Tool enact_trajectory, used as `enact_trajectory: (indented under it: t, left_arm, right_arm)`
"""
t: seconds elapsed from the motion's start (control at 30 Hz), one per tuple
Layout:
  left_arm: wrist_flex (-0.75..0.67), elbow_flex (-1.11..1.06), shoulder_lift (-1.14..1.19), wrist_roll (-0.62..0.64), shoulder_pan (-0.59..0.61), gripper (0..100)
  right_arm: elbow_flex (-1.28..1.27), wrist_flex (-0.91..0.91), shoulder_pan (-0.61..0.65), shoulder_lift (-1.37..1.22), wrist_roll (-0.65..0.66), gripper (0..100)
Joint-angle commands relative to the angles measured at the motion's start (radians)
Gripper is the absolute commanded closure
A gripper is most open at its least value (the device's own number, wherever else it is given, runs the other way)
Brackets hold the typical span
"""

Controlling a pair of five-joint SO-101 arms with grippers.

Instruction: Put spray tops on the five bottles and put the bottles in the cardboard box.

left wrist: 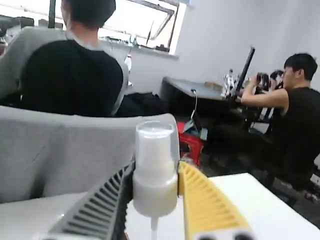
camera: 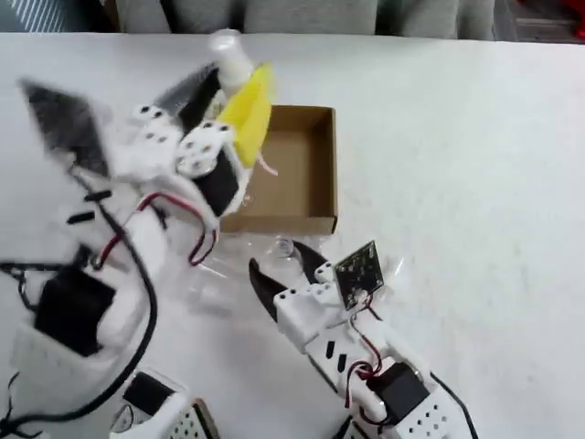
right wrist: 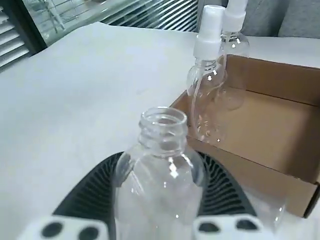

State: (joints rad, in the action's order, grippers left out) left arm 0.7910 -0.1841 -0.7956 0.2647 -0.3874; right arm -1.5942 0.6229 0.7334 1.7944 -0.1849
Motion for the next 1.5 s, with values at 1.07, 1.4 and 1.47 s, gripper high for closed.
enact_trajectory:
  t: [1.07, 1.4, 1.47]
  left_arm:
    - [0.247, 0.054, 0.096, 0.081, -0.116, 98]
    - [0.230, 0.012, 0.096, -0.025, -0.111, 98]
    - [0.229, -0.014, 0.096, -0.025, -0.105, 98]
  right_arm:
    - [-0.014, -0.005, 0.002, 0.008, 0.015, 98.1]
    - [-0.014, -0.005, 0.002, 0.008, 0.015, 98.1]
    - [-0.014, -0.005, 0.002, 0.008, 0.015, 98.1]
